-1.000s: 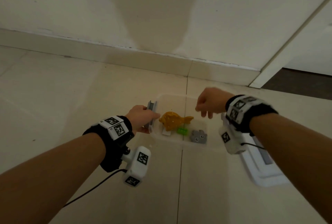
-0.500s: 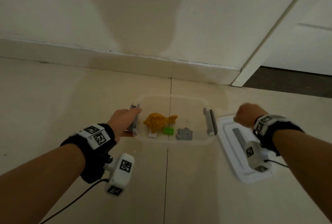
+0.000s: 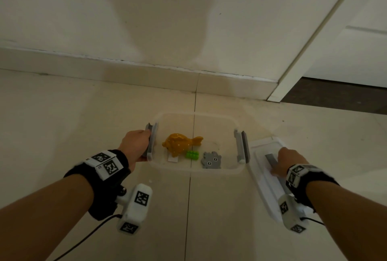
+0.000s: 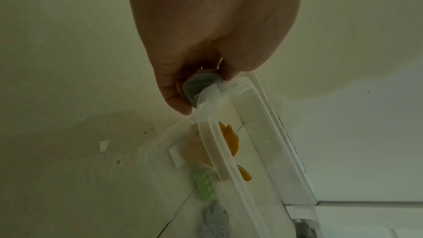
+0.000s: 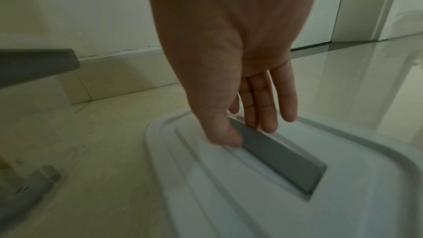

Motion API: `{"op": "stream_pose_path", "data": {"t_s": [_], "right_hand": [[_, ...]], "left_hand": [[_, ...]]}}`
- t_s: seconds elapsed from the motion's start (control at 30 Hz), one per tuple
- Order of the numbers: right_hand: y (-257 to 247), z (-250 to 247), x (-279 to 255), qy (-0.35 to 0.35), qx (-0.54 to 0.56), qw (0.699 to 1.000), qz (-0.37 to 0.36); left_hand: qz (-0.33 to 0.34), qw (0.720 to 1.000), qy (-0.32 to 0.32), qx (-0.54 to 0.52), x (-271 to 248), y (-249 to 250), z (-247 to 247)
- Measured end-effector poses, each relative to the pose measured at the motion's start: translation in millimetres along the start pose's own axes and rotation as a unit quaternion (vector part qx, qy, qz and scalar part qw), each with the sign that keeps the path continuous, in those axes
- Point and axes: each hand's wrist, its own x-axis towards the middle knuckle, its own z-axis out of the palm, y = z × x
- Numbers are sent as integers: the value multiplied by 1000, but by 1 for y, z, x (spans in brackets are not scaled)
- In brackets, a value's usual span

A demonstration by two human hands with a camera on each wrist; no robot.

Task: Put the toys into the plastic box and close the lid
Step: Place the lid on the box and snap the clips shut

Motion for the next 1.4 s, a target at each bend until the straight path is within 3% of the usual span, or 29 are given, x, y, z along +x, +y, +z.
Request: {"op": "stream_pose_path", "data": {"t_s": [0.23, 0.53, 0.6, 0.77, 0.9, 1.1, 1.4], "right_hand": [[-10, -63, -4, 49, 88, 995, 2], [-106, -182, -56, 235, 23, 960, -149], [-129, -195, -73, 243, 26, 951, -191], [-188, -170, -115, 149, -24, 922, -357], [-212, -135, -136, 113, -121, 888, -428], [-222, -105, -141, 131, -146, 860, -470], [-214, -96, -131, 87, -85, 871, -475]], "left_hand": [[10, 1000, -7, -4, -2, -4, -2], [-7, 1000, 0, 10, -7, -7, -23], [-12, 1000, 2, 11, -8, -7, -32], [-16, 1000, -3, 12, -10, -7, -56], [-20, 999, -27, 8, -12, -6, -70], [-30, 997, -64, -1, -15, -6, -79], [-43, 996, -73, -24, -14, -4, -81]]}}
